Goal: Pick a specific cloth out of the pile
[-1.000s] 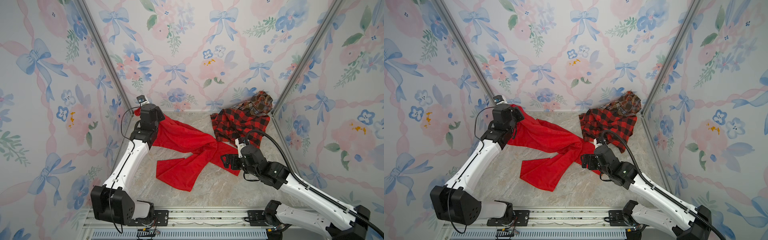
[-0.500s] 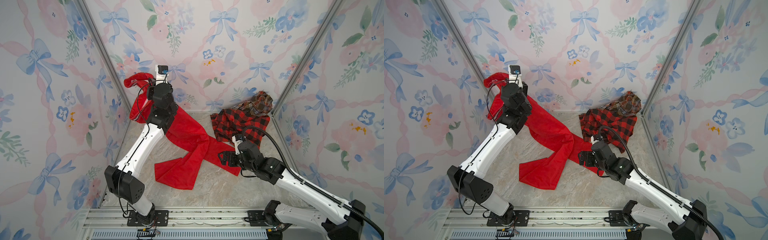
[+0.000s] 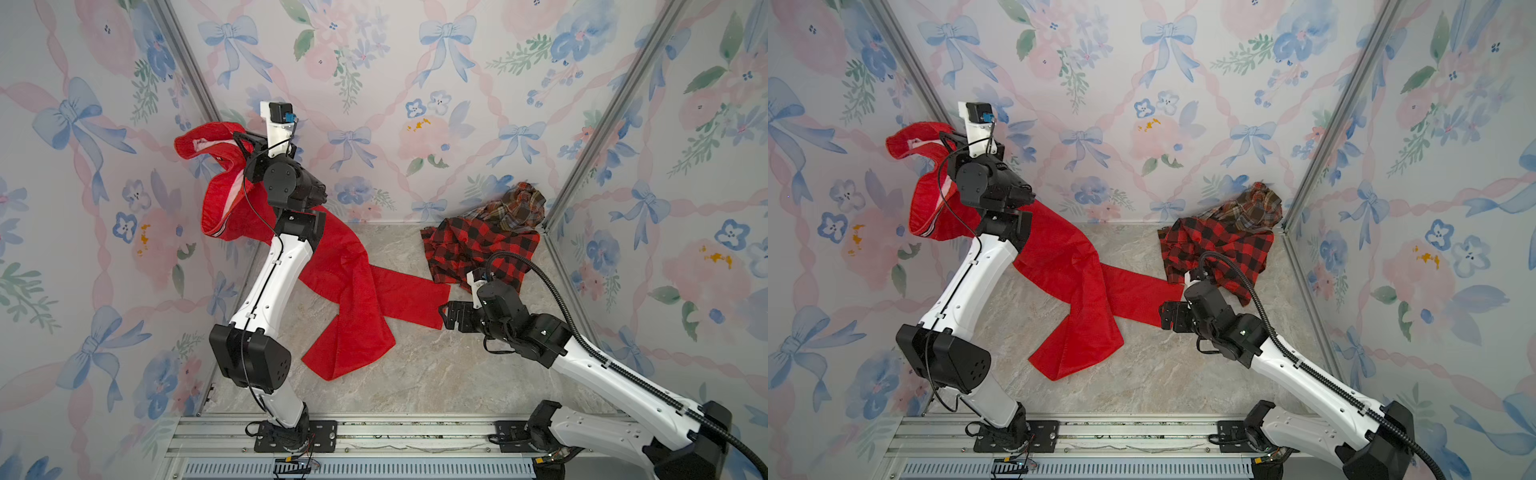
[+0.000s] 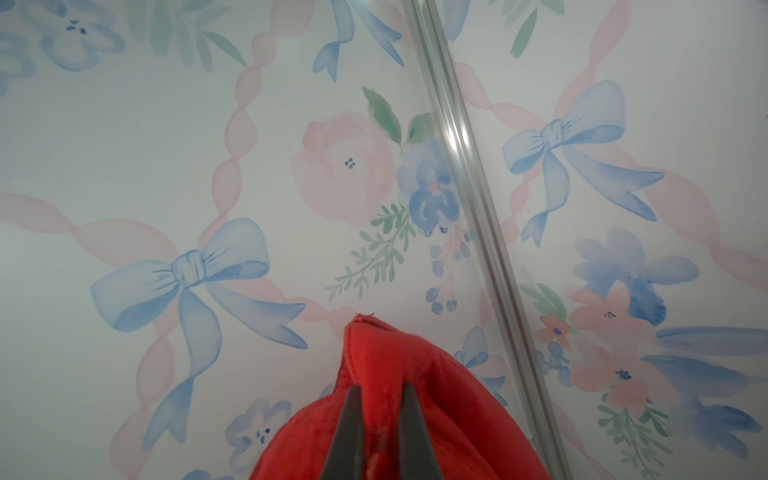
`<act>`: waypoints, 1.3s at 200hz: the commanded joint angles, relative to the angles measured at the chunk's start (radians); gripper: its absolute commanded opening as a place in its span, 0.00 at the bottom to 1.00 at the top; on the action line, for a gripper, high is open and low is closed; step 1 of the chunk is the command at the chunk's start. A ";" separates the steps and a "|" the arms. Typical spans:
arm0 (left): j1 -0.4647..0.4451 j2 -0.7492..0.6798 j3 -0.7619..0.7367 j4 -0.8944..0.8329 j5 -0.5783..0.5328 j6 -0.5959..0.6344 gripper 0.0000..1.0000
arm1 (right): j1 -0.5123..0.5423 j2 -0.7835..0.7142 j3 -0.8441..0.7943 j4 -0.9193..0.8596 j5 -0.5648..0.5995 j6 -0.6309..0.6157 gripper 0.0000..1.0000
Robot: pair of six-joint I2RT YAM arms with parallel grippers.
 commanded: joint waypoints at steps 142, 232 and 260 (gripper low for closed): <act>-0.582 -0.192 -0.536 -0.777 0.115 -0.740 0.00 | -0.082 -0.049 -0.109 0.057 -0.071 0.001 0.97; -0.237 -0.045 -0.746 -0.897 1.020 -1.323 0.00 | -0.068 -0.001 -0.118 0.092 -0.094 0.021 0.97; -0.211 0.077 -0.716 -0.913 0.834 -1.346 0.00 | -0.063 -0.001 -0.113 0.081 -0.094 0.019 0.97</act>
